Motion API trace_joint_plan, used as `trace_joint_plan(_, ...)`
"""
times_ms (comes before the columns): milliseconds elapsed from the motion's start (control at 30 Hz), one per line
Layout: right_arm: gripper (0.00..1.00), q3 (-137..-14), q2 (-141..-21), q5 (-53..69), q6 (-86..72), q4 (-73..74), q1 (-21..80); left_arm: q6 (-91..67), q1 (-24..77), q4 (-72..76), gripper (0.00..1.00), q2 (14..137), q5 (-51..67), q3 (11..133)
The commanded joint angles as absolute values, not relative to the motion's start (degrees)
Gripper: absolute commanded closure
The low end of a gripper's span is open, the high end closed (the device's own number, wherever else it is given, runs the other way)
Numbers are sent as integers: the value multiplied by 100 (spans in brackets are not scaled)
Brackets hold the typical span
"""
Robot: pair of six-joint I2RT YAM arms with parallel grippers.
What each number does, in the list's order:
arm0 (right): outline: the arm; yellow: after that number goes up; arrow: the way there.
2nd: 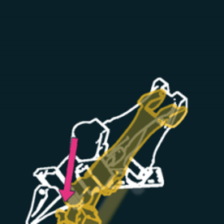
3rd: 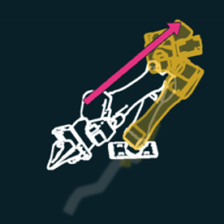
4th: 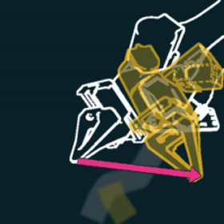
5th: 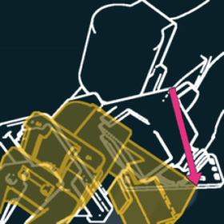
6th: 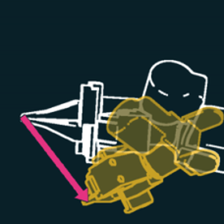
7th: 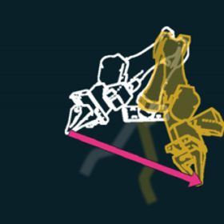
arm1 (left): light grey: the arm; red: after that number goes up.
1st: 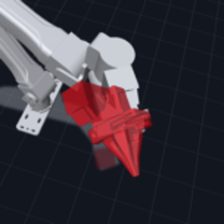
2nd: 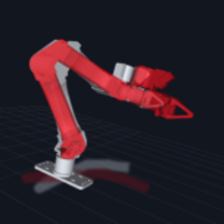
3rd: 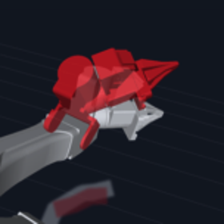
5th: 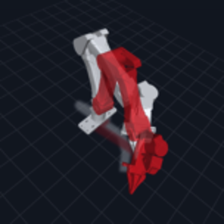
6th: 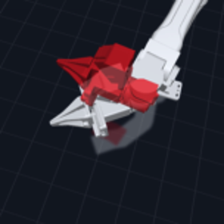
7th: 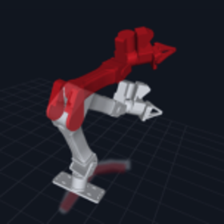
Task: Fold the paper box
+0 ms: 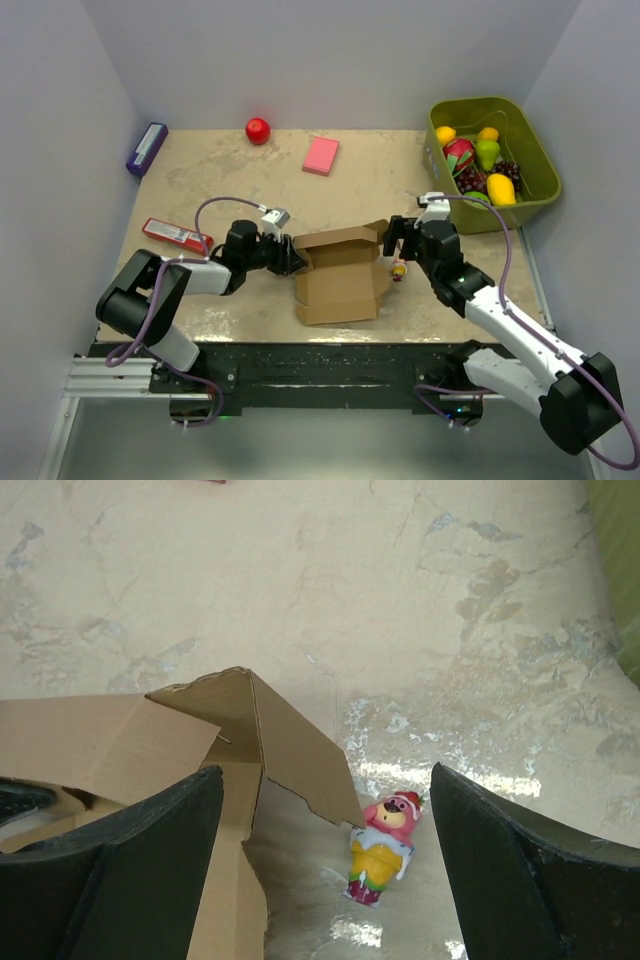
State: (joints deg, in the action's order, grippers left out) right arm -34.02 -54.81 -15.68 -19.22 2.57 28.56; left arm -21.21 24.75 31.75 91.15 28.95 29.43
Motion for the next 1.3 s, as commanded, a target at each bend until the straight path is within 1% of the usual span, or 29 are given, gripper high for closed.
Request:
trace_joint_plan(0, 14, -3375, -5686, -1407, -1521, -193, 2865, -2021, 2443, 2848, 100, 8974, 3243, 2997)
trace_joint_plan(67, 19, -3392, -5853, -1275, -1477, -316, 2874, -2021, 2443, 2865, 100, 8947, 3331, 2997)
trace_joint_plan(133, 29, -3393, -6002, -1100, -1468, -404, 2883, -2039, 2443, 2953, 100, 8947, 3471, 2971)
trace_joint_plan(167, 43, -3393, -6038, -1107, -1476, -448, 2918, -2056, 2443, 2971, 100, 8956, 3480, 2979)
trace_joint_plan(233, 59, -3393, -6038, -1177, -1485, -457, 3031, -2135, 2443, 2988, 100, 8974, 3437, 2997)
trace_joint_plan(267, 75, -3401, -6029, -1239, -1477, -440, 3093, -2171, 2443, 2988, 100, 8991, 3376, 3014)
trace_joint_plan(400, 97, -3489, -6047, -1634, -1625, -255, 3471, -2574, 2435, 3111, 100, 9070, 2998, 3120)
trace_joint_plan(433, 100, -3507, -6064, -1670, -1678, -177, 3567, -2723, 2443, 3155, 100, 9088, 2849, 3138)
trace_joint_plan(567, 100, -3516, -6065, -1881, -1881, -53, 3814, -2900, 2443, 3094, 100, 9088, 2260, 3252)
trace_joint_plan(767, 100, -3498, -5889, -1872, -2074, -18, 4122, -3059, 2470, 3103, 100, 9105, 1477, 3225)
trace_joint_plan(933, 100, -3524, -5853, -2100, -2100, 139, 4175, -2761, 2531, 2998, 100, 9079, 1144, 3226)
trace_joint_plan(1033, 100, -3533, -5897, -2232, -2214, 150, 4175, -2349, 2768, 2690, 100, 9018, 696, 3322)
trace_joint_plan(1067, 99, -3542, -5915, -2276, -2276, 158, 4175, -2286, 2899, 2698, 100, 9009, 660, 3322)
trace_joint_plan(1167, 77, -3621, -5959, -2477, -2557, 324, 4175, -2154, 3084, 2873, 100, 8974, 624, 3261)
trace_joint_plan(1200, 59, -3647, -5950, -2513, -2714, 377, 4184, -2127, 3128, 2909, 100, 8965, 624, 3243)
trace_joint_plan(1267, 44, -3726, -5828, -2662, -2891, 614, 4166, -1978, 3242, 2935, 100, 8939, 580, 3199)
